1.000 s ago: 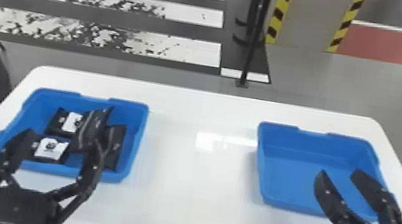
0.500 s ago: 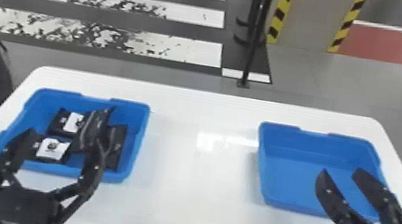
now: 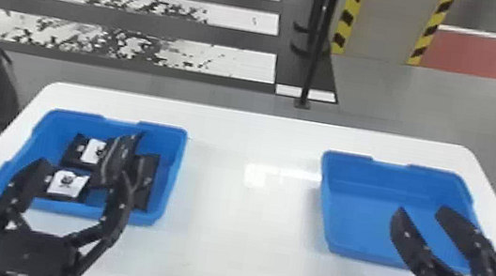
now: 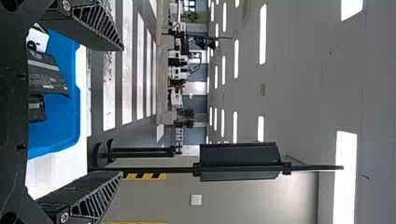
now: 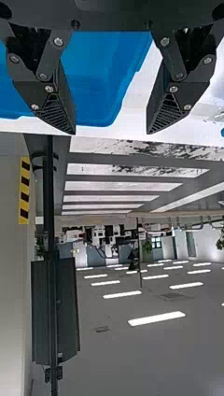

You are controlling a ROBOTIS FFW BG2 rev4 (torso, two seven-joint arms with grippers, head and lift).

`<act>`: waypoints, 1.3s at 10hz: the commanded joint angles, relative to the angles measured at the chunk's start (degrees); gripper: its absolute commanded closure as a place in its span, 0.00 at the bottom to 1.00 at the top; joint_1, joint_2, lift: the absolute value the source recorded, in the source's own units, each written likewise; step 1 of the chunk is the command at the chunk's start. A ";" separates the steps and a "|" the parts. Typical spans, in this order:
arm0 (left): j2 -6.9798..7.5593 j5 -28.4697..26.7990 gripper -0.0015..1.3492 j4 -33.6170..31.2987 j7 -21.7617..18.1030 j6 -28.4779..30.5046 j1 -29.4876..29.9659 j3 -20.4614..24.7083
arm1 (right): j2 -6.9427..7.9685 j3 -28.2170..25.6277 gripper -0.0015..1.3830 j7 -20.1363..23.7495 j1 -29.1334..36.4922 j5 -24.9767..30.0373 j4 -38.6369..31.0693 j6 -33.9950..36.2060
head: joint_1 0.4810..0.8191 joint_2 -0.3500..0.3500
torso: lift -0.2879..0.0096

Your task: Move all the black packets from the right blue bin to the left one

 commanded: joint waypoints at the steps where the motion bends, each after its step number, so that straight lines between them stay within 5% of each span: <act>1: -0.15 0.00 0.06 0.00 0.00 0.13 -0.03 -0.02 | 0.00 0.00 0.37 0.15 0.00 0.00 0.38 -0.60 | 0.63 0.50 | 0.50; 13: -0.15 0.23 0.07 0.00 0.00 -0.15 -0.17 -0.13 | 0.18 0.11 0.37 0.41 -0.43 -0.46 1.23 -4.25 | 0.63 0.50 | 0.50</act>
